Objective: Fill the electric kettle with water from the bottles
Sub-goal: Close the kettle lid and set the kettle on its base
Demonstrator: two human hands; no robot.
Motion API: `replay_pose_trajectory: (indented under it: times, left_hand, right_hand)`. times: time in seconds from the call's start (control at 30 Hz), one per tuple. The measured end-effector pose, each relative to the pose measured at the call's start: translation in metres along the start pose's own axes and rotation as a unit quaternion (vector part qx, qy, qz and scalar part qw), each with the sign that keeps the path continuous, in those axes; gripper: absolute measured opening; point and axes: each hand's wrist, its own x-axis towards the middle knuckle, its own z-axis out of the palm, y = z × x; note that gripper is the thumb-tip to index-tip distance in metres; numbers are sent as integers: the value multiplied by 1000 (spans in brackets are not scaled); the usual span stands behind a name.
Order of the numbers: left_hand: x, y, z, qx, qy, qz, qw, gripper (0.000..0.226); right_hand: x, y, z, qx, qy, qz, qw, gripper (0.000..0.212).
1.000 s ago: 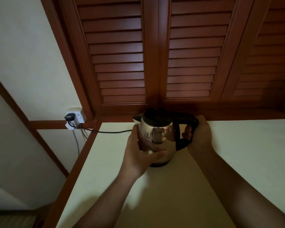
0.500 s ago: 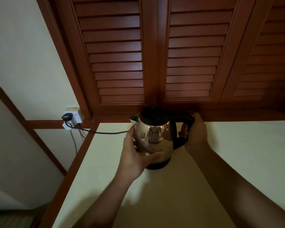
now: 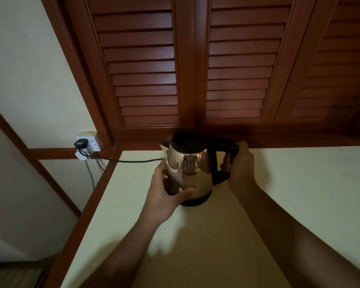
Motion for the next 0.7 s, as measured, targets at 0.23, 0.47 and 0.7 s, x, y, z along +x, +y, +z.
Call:
replay_pose_trajectory:
  times: [0.23,0.47,0.7]
  left_hand:
    - [-5,-4,-1,3,11,10,1000,78]
    - [-9,-10,-2,20,4,1,1000,65]
    - [-10,-14,-3,73,19,-7,997,56]
  right_hand:
    - [-5,-8,-3,-55,-14,-17,998,49]
    - [-35,-16,5,-111,33,-157,981,40]
    - [-38,-24,12,-132,17,-133,982,28]
